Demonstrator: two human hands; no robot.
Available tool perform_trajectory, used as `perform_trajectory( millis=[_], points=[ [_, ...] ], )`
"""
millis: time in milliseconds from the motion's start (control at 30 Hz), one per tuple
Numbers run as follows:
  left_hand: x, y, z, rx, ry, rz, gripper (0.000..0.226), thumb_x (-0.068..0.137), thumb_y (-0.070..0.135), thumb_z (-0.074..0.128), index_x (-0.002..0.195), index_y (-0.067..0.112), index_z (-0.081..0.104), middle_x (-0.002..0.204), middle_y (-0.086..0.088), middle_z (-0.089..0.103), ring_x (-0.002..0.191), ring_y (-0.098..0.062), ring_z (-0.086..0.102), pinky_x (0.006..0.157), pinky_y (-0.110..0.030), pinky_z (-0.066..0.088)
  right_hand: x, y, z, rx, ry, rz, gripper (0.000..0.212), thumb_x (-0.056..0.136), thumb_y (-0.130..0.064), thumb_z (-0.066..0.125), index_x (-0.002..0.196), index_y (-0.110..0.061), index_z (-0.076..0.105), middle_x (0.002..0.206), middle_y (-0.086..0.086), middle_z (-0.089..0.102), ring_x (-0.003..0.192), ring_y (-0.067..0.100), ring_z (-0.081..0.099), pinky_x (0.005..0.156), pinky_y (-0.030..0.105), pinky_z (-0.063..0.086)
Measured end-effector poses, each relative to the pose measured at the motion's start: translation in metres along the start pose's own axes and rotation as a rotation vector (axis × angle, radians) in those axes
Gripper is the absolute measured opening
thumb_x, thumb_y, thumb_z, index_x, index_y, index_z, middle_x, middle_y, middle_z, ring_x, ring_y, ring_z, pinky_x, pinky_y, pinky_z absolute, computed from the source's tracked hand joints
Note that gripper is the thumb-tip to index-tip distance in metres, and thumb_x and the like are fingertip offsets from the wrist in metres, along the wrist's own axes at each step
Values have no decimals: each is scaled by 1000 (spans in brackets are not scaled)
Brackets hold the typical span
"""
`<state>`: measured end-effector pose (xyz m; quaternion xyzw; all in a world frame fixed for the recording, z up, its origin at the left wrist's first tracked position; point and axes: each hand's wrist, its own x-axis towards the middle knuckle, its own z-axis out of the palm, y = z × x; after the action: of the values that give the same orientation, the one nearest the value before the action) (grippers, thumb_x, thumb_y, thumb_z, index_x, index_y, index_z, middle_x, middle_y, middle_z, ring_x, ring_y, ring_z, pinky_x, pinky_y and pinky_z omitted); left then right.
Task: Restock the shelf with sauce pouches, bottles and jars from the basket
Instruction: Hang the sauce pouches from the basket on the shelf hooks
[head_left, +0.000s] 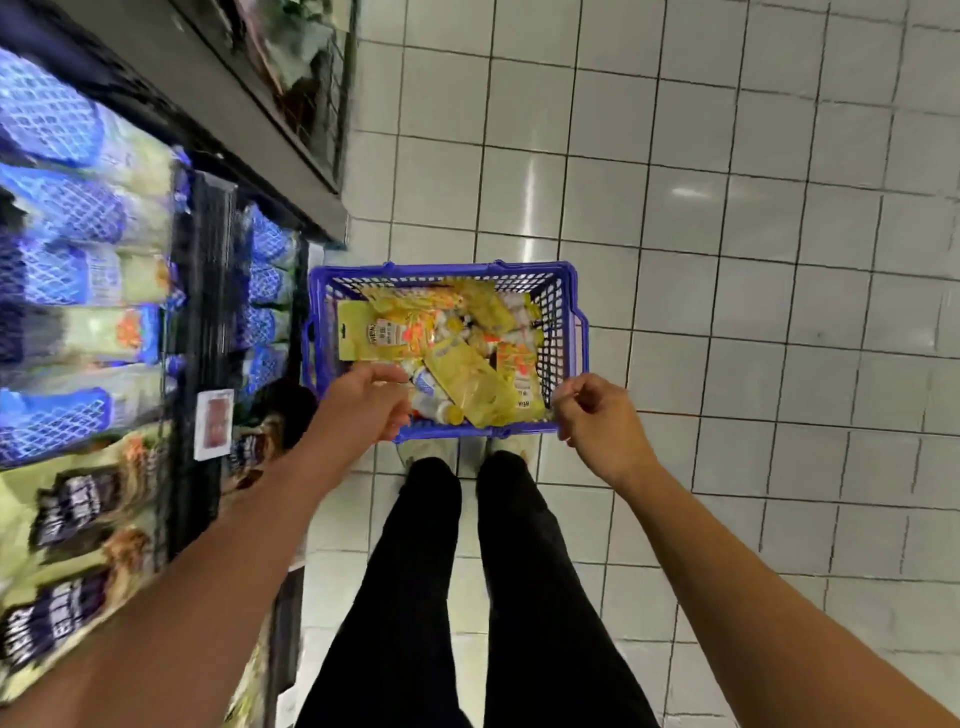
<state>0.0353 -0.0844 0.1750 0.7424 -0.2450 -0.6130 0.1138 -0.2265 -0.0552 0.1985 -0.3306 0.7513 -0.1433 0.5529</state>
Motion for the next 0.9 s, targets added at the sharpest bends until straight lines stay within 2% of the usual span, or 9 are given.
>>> perform_trajectory(
  millis=[100,200,333,400,500,633,700,767,900],
  points=[
    [48,-19,23,-13,-17,-61,9,92,10,59,95,18,63,57,3,68,50,-9,60,53,-27,53,52,30,8,-82,-45,55,16,99,-23,59,107,-10,61,116,13,65,107,30,64,74,36,57],
    [94,-41,48,23,-11,-116,12,92,12,57,94,21,65,59,5,70,54,-10,64,55,-26,55,101,60,19,-222,-86,85,10,99,-24,60,102,-15,60,116,10,65,110,27,61,79,39,59],
    [144,-69,83,73,-13,-194,11,93,11,57,95,18,65,71,-3,68,59,-14,63,48,-22,54,162,100,31,-438,-198,140,22,98,-24,58,115,-10,60,123,13,63,108,27,61,87,43,56],
    [166,-81,99,148,-40,-191,8,94,12,57,90,17,63,78,-9,66,64,-22,60,55,-28,55,189,116,38,-542,-257,138,28,99,-21,55,122,-6,58,124,16,63,109,30,60,84,36,50],
    [201,-95,117,614,-116,-25,15,92,18,58,105,20,63,102,-8,65,90,-28,61,84,-37,53,225,135,50,-755,-340,63,35,98,-11,49,134,-7,50,126,19,59,113,36,58,86,39,47],
    [253,-95,135,1209,-393,312,56,90,7,61,141,22,45,137,-10,47,126,-32,46,98,-40,45,261,149,70,-1104,-481,-230,70,88,7,52,150,-18,32,146,20,40,132,39,44,101,55,48],
    [276,-92,143,1478,-473,476,60,93,15,61,146,29,37,145,-7,38,132,-33,40,99,-45,41,277,151,80,-1277,-526,-382,79,85,8,56,153,-18,26,157,18,26,142,39,31,105,57,45],
    [296,-86,151,1714,-517,575,68,90,20,65,149,31,33,150,-5,33,134,-31,37,100,-48,39,292,152,91,-1450,-550,-573,75,90,0,57,155,-16,24,161,16,19,147,37,23,111,54,39],
    [319,-78,159,1900,-587,571,82,79,19,78,148,28,34,150,-3,39,137,-30,37,113,-49,32,313,160,112,-1665,-671,-697,78,94,-12,58,159,-19,15,168,6,4,153,33,4,121,51,22]
  ],
)
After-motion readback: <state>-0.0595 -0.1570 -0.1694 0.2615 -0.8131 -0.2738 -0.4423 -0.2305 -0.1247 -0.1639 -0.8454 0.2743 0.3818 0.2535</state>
